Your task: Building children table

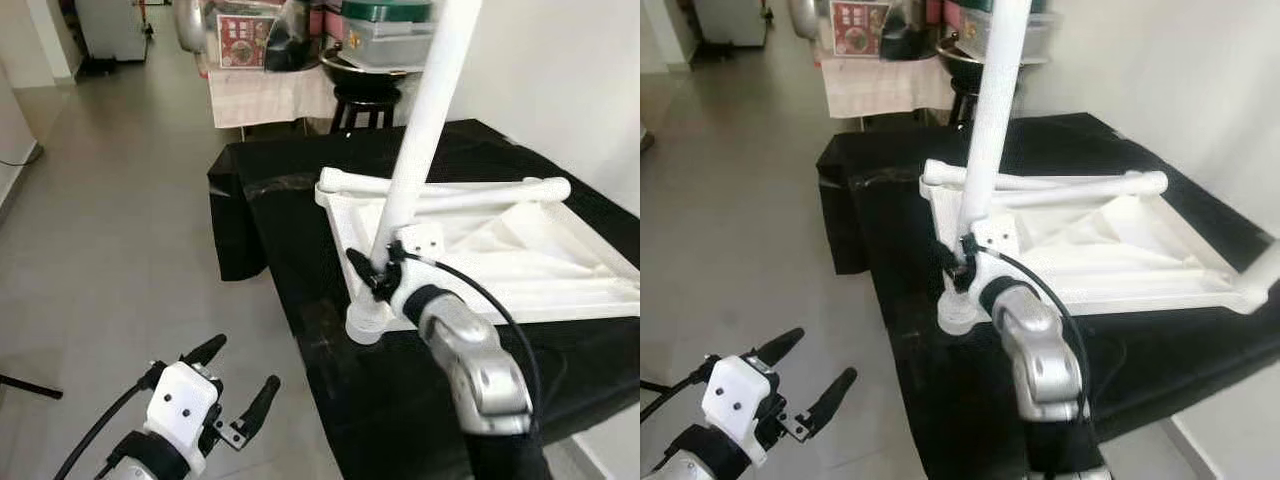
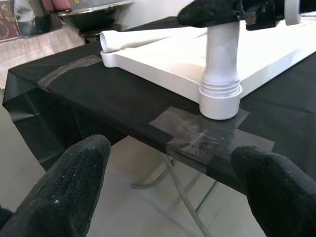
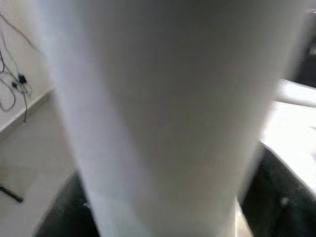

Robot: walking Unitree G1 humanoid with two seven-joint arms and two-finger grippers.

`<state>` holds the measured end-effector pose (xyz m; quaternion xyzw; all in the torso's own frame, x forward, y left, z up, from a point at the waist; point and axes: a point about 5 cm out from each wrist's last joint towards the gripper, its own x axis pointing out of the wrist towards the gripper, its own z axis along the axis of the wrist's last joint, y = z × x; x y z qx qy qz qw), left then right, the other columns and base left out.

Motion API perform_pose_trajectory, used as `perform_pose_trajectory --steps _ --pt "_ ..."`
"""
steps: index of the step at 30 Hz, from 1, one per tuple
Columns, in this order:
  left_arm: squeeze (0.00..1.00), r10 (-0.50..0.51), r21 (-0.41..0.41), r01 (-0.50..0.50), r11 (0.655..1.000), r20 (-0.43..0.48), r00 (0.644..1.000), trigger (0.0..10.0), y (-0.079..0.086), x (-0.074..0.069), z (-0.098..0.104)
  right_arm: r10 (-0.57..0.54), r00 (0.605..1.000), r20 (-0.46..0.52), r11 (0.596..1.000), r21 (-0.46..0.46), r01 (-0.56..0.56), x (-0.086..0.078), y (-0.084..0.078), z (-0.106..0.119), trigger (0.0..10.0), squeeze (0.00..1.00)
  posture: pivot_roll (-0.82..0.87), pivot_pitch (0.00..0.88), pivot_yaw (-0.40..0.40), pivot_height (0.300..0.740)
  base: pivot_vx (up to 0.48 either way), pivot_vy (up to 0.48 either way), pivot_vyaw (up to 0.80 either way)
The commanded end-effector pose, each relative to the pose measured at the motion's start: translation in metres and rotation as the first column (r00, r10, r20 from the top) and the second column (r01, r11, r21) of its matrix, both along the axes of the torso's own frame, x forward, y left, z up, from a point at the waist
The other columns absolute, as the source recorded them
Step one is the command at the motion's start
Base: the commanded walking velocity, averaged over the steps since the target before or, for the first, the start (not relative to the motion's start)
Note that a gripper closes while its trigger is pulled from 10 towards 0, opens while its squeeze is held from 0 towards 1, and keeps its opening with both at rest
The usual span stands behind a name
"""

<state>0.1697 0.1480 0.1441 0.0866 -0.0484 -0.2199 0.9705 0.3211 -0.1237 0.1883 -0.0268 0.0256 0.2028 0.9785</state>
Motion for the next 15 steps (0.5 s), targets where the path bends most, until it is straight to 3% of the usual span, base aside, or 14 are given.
perform_pose_trajectory --steps 1,2,3,4,5,6,9,10,11,12,13,14,15 --pt "0.0 -0.007 -0.01 0.006 1.0 -0.011 1.0 10.0 -0.001 0.0 -0.003 0.073 0.997 0.021 0.997 0.028 -0.074 0.006 0.004 0.012 10.0 1.0 -0.1 0.081 -0.054 0.74 0.0 0.0 0.0" --pt "0.0 -0.012 -0.012 0.012 1.0 -0.012 1.0 10.0 -0.001 0.0 -0.004 0.141 0.989 0.048 0.989 0.039 -0.143 0.008 0.01 0.021 10.0 1.0 -0.1 0.081 -0.054 0.74 0.0 0.0 0.0" --pt "0.0 -0.018 -0.016 0.018 1.0 -0.013 1.0 10.0 -0.002 0.001 -0.004 0.318 0.943 0.1 0.946 0.032 -0.322 0.008 0.017 0.033 10.0 1.0 -0.1 0.077 -0.057 0.74 0.0 0.0 0.0" --pt "0.0 -0.018 -0.016 0.018 1.0 -0.013 1.0 10.0 -0.002 0.001 -0.004 0.318 0.943 0.1 0.946 0.032 -0.322 0.008 0.017 0.033 10.0 1.0 -0.1 0.077 -0.057 0.74 0.0 0.0 0.0" --pt "0.0 -0.023 -0.021 0.022 1.0 -0.013 1.0 10.0 -0.003 0.001 -0.004 0.547 0.832 0.097 0.836 -0.01 -0.548 0.006 0.019 0.041 10.0 0.7 -0.1 0.076 -0.059 0.74 0.0 0.0 0.0" --pt "0.0 -0.023 -0.023 0.023 0.999 -0.012 1.0 10.0 -0.004 0.001 -0.004 0.626 0.775 0.083 0.779 -0.047 -0.625 0.006 0.018 0.042 10.0 0.0 -0.09 0.079 -0.06 0.74 0.0 0.0 0.0" --pt "0.0 -0.024 -0.024 0.023 0.999 -0.011 1.0 10.0 -0.004 0.001 -0.004 0.66 0.748 0.07 0.752 -0.07 -0.656 0.007 0.018 0.041 10.0 0.0 -0.09 0.079 -0.06 0.74 0.0 0.0 0.0" --pt "0.0 -0.025 -0.026 0.025 0.999 -0.011 1.0 10.0 -0.004 0.001 -0.004 0.704 0.707 0.057 0.709 -0.098 -0.698 0.008 0.017 0.04 10.0 0.0 -0.09 0.08 -0.06 0.74 0.0 0.0 0.0" --pt "0.0 -0.025 -0.026 0.025 0.999 -0.011 1.0 10.0 -0.004 0.001 -0.004 0.704 0.707 0.057 0.709 -0.098 -0.698 0.008 0.017 0.04 10.0 0.0 -0.09 0.08 -0.06 0.74 0.0 0.0 0.0" --pt "0.0 -0.028 -0.029 0.028 0.999 -0.01 1.0 10.0 -0.004 0.001 -0.004 0.756 0.654 0.031 0.653 -0.109 -0.749 0.011 0.019 0.037 10.0 0.0 -0.09 0.081 -0.059 0.74 0.0 0.0 0.0" --pt "0.0 -0.028 -0.029 0.028 0.999 -0.01 1.0 10.0 -0.004 0.001 -0.004 0.756 0.654 0.031 0.653 -0.109 -0.749 0.011 0.019 0.037 10.0 0.0 -0.09 0.081 -0.059 0.74 0.0 0.0 0.0" --pt "0.0 -0.035 -0.031 0.035 0.999 -0.01 0.999 10.0 -0.005 0.001 -0.004 0.796 0.605 0.019 0.604 -0.097 -0.791 0.014 0.022 0.036 10.0 0.0 -0.07 0.081 -0.064 0.74 0.0 0.0 0.0" --pt "0.0 -0.035 -0.031 0.035 0.999 -0.01 0.999 10.0 -0.005 0.001 -0.004 0.796 0.605 0.019 0.604 -0.097 -0.791 0.014 0.022 0.036 10.0 0.0 -0.07 0.081 -0.064 0.74 0.0 0.0 0.0"
